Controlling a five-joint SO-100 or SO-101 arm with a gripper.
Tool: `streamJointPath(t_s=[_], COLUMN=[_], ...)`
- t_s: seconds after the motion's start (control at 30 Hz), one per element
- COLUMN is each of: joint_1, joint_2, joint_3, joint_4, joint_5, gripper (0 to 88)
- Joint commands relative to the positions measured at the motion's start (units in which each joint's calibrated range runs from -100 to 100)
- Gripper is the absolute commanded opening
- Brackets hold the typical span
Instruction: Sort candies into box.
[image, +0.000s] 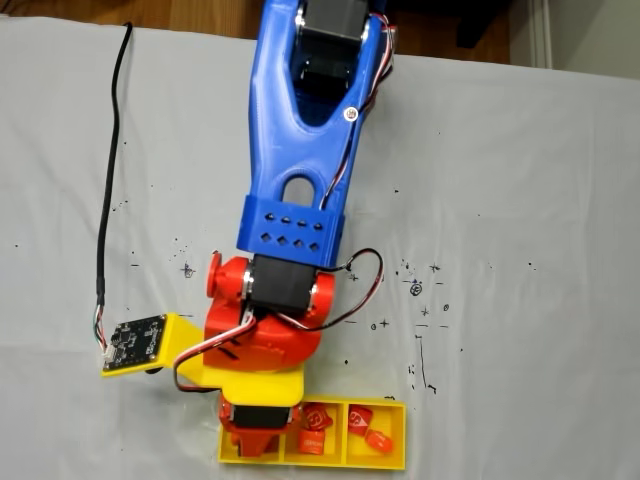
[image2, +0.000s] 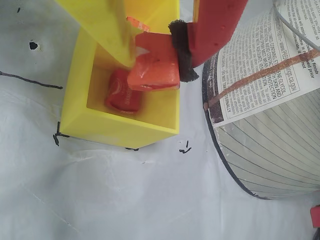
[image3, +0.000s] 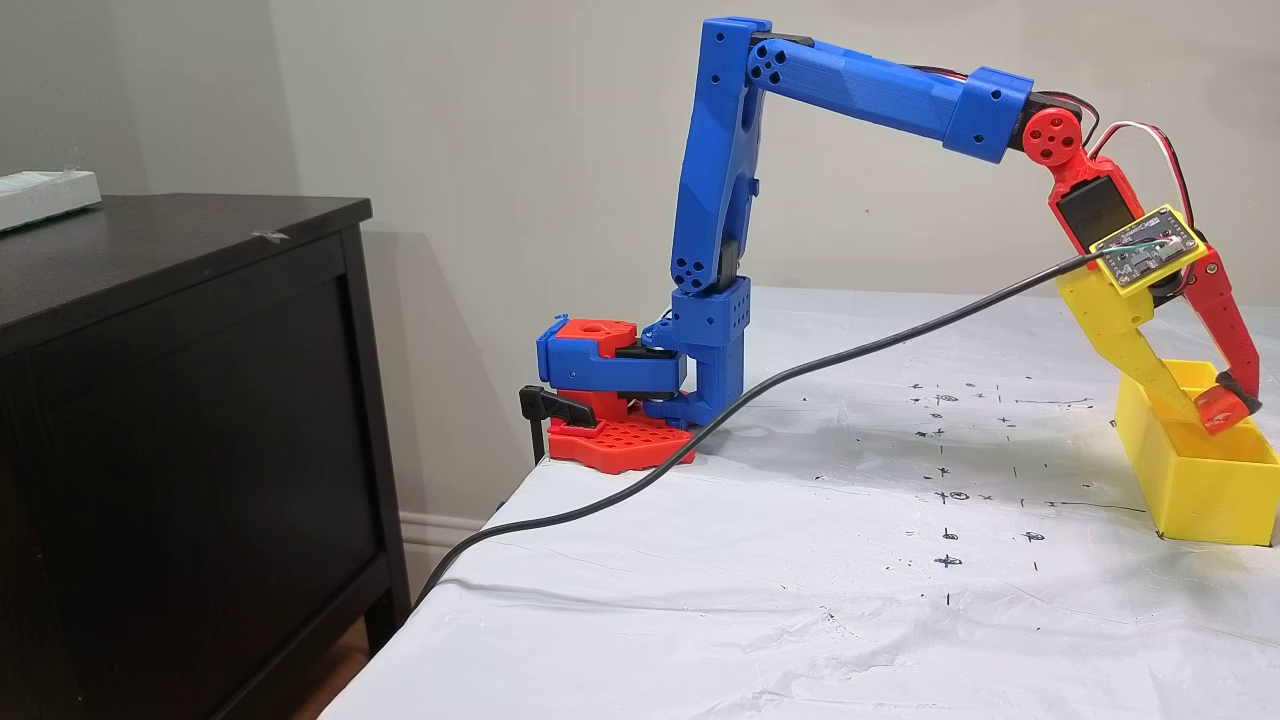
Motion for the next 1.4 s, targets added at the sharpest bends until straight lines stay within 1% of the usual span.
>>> streamJointPath(t_s=[0.0, 0.1, 0.2, 0.4, 0.5, 0.57, 0.63, 0.73, 1.07, 1.23, 1.37], joint_1=[0.3, 0.4, 0.6, 1.0, 1.2, 1.5, 1.7, 1.9, 2.2, 1.9, 1.2], joint_2=[-3.0, -3.6, -4.1, -5.8, -6.9, -8.2, -9.1, -10.8, -20.7, -32.2, -44.7], joint_3=[0.0, 0.6, 1.0, 2.4, 3.3, 3.7, 4.1, 5.2, 14.0, 25.6, 38.9], joint_4=[-1.2, -1.1, -0.8, -0.7, -1.0, -1.2, -1.2, -1.6, -3.4, -4.9, -5.2], joint_5=[0.7, 0.7, 0.6, 0.7, 0.7, 0.7, 0.7, 0.8, 0.1, -0.5, -0.5], gripper=[19.9, 25.8, 27.8, 28.0, 24.2, 10.8, 3.9, 0.2, 0.2, 0.2, 0.2])
